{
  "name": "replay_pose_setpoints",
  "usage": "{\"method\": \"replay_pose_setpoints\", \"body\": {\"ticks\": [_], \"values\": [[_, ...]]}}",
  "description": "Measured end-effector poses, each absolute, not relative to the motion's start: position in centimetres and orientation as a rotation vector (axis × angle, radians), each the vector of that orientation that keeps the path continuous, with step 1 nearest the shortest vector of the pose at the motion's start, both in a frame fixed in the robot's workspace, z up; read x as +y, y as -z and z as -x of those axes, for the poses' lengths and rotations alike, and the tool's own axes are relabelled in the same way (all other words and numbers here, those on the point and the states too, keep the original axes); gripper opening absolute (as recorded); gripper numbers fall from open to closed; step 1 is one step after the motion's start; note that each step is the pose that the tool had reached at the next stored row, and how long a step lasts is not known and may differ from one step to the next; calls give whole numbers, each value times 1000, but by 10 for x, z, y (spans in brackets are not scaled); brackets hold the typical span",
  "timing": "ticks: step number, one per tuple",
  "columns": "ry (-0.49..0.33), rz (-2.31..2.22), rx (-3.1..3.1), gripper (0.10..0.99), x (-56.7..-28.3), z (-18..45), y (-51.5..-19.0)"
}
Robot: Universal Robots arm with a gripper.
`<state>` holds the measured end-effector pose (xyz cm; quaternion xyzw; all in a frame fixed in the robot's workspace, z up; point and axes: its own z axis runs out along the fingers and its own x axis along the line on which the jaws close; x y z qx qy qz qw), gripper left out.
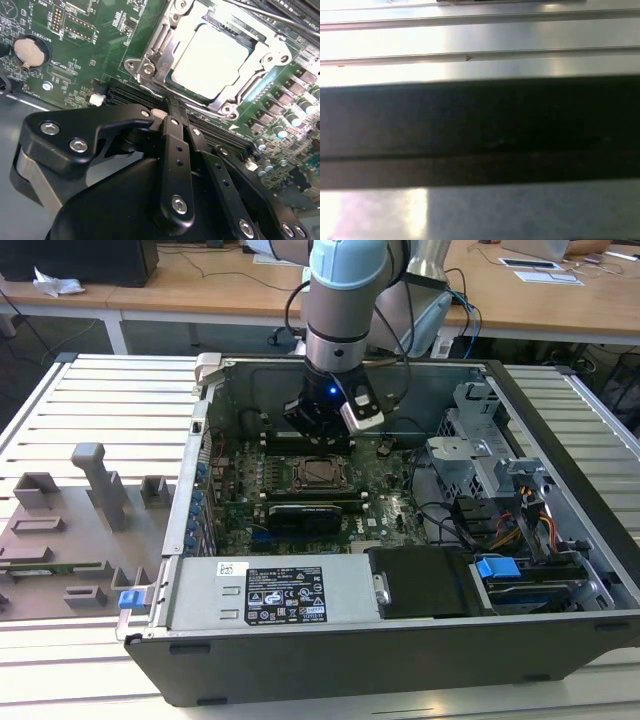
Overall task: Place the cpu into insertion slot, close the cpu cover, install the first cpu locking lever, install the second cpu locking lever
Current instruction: 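Install the first cpu locking lever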
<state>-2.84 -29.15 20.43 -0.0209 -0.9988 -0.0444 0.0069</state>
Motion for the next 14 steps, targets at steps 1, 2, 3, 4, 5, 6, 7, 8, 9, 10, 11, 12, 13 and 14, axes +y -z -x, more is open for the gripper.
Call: {"method": "replay_pose_setpoints", "body": {"ticks": [1,2,3,4,5,6,7,8,9,10,11,12,13,14], "values": [[141,65,-3123,106,-292,28,-204],[142,66,-3123,106,-292,27,-203],[145,65,-3123,106,-292,27,-203],[150,65,-3123,106,-291,27,-202],[150,65,-3122,106,-291,27,-202],[153,65,-3122,106,-292,26,-201],[156,65,-3121,106,-292,26,-201],[159,65,-3121,106,-292,26,-200],[162,66,-3121,106,-292,26,-200],[166,66,-3121,106,-291,26,-200],[167,65,-3121,106,-291,26,-200],[169,65,-3122,106,-290,26,-201],[167,65,-3121,106,-291,26,-207],[166,65,-3121,106,-291,26,-209]]}}
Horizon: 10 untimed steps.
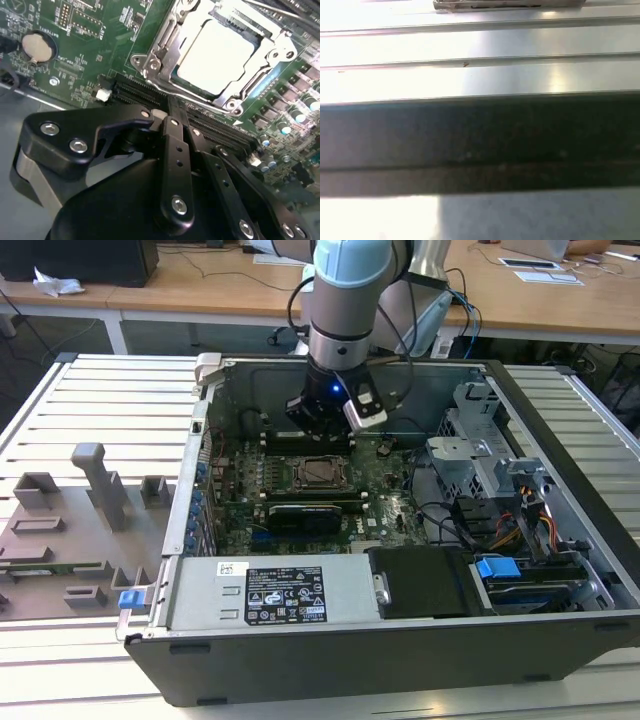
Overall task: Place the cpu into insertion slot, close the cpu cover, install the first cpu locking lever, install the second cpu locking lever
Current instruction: 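Install the first cpu locking lever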
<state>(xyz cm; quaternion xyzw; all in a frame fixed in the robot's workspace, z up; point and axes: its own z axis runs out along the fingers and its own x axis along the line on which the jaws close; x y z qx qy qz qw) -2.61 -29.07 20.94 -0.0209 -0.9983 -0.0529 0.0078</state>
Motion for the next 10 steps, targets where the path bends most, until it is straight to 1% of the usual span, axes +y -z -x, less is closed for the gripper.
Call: {"method": "replay_pose_setpoints", "body": {"ticks": [6,10], "values": [[101,66,-3124,106,-297,26,-210],[98,66,-3125,106,-312,26,-210]]}}
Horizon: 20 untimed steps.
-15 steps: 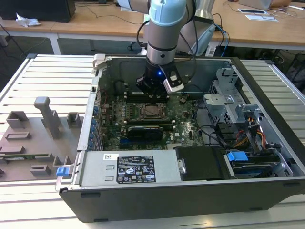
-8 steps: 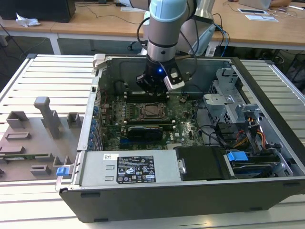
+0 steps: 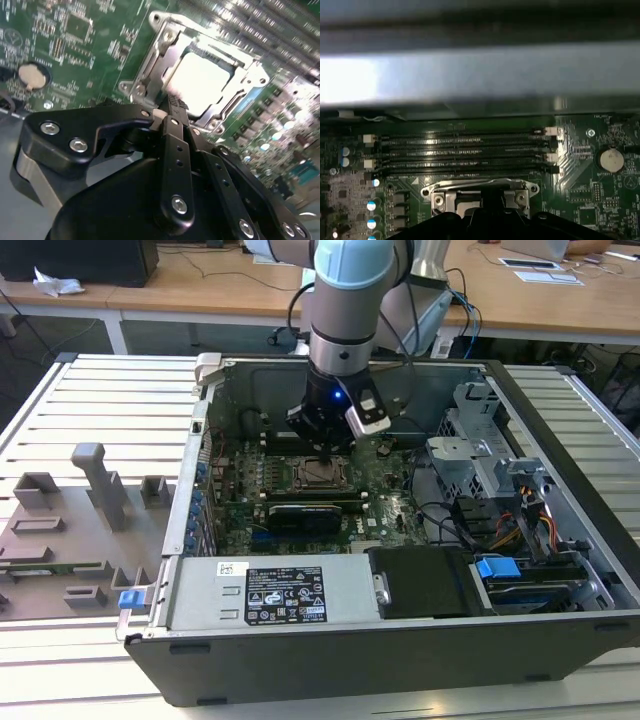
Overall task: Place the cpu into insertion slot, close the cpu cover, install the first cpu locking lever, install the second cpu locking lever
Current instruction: 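Install the first cpu locking lever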
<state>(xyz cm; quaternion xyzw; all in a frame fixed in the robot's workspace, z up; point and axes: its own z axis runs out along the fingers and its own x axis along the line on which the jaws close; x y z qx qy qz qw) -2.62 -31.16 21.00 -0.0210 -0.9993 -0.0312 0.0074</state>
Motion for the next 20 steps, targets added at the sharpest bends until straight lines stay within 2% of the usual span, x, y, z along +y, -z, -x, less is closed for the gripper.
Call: {"method": "replay_pose_setpoints", "body": {"ticks": [4,20], "values": [[98,66,-3125,106,-320,26,-210],[98,66,-3125,106,-320,26,-221]]}}
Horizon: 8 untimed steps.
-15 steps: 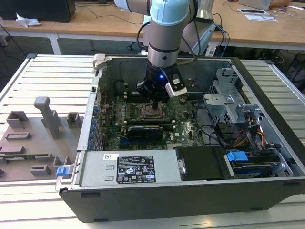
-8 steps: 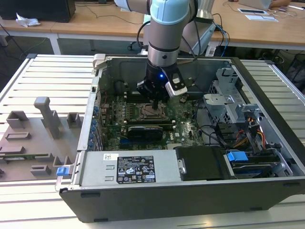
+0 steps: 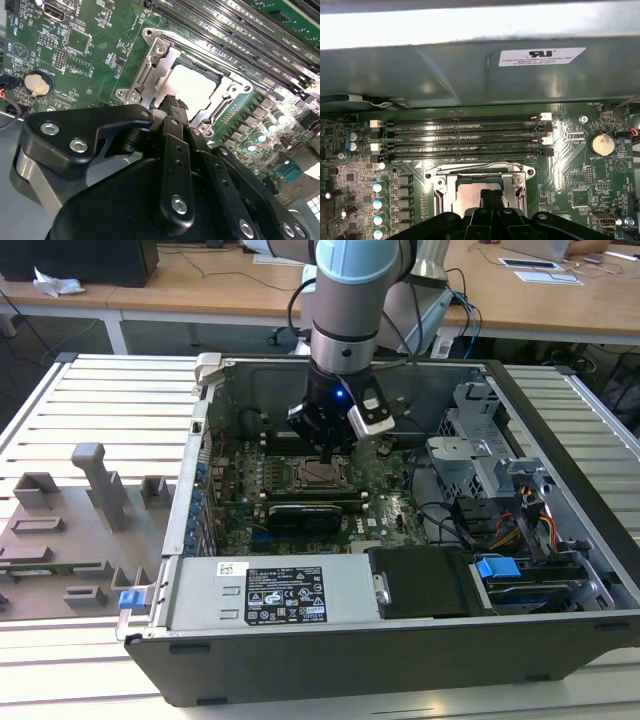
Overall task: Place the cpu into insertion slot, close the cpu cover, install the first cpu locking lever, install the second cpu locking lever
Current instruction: 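Install the first cpu locking lever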
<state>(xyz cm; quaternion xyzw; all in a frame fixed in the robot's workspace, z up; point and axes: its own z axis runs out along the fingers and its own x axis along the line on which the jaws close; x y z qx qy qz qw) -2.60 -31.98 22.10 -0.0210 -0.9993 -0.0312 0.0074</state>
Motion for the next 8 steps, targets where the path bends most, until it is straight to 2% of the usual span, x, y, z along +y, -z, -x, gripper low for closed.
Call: {"method": "replay_pose_setpoints", "body": {"ticks": [8], "values": [[98,66,-3124,106,-320,25,-227]]}}
